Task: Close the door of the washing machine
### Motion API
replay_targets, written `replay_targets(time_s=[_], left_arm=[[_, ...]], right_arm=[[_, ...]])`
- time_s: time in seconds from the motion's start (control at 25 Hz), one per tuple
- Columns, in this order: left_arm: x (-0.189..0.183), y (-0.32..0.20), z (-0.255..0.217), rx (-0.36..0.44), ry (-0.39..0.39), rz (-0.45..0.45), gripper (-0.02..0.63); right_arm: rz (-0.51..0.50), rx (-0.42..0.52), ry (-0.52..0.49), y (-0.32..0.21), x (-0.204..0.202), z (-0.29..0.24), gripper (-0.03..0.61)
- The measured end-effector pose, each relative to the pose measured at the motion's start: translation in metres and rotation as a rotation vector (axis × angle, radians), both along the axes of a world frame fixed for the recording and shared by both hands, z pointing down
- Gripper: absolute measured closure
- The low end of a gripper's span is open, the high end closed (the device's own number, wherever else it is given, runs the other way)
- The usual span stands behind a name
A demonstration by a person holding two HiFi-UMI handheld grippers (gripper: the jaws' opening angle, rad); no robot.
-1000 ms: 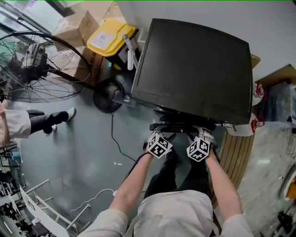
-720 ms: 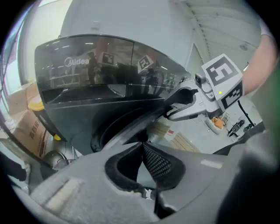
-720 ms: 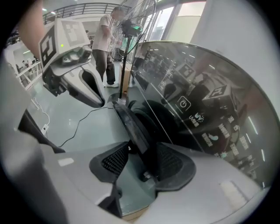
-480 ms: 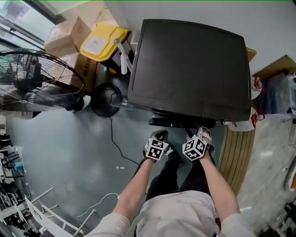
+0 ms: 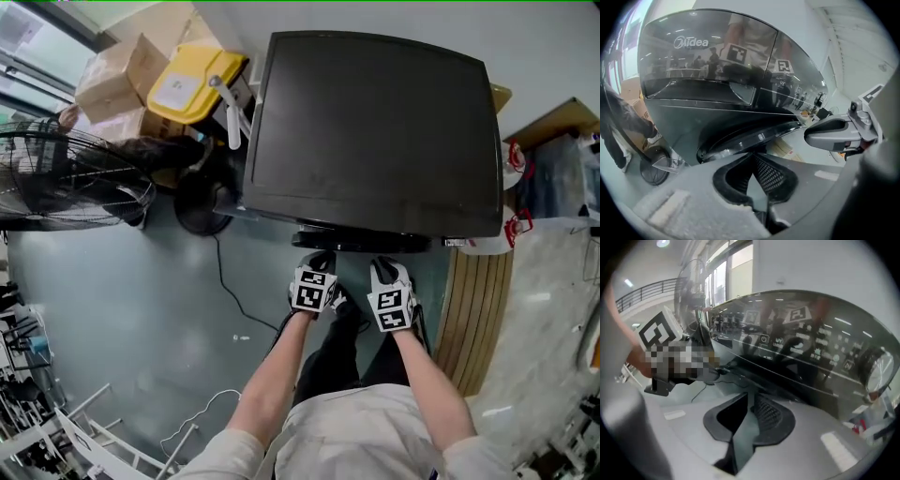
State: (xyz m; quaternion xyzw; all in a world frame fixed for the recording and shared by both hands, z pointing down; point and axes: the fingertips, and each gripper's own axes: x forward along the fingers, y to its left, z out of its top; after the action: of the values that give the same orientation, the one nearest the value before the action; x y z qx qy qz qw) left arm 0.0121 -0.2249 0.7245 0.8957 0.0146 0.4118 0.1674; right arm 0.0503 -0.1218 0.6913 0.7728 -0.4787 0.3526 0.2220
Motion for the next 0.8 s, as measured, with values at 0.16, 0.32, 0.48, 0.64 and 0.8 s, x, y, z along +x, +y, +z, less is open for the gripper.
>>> replay_targets(time_s=[0.16, 0.32, 0.48, 0.64, 0.8], left_arm=[[0.005, -0.004, 0.000, -0.004, -0.002, -0.038, 0.609], [0.005, -0.007, -0.005, 0.001, 0.012, -0.079, 0.611], [0.008, -0.011, -0.005, -0.007, 0.025, -0.122, 0.609], [0.012, -0.010, -0.005, -0.013, 0.021, -0.119, 0.609], [0.011, -0.009, -0.005, -0.024, 0.033, -0.143, 0.609]], right_arm=[[0.157, 0.066, -0.074, 0.006, 0.019, 0.005, 0.577], [0.263, 0.105, -0.112, 0.016, 0.033, 0.011, 0.577], [0.288, 0.140, -0.129, 0.014, 0.037, 0.010, 0.577], [0.319, 0.180, -0.148, 0.017, 0.039, 0.012, 0.577], [0.324, 0.198, -0.151, 0.019, 0.038, 0.012, 0.577]])
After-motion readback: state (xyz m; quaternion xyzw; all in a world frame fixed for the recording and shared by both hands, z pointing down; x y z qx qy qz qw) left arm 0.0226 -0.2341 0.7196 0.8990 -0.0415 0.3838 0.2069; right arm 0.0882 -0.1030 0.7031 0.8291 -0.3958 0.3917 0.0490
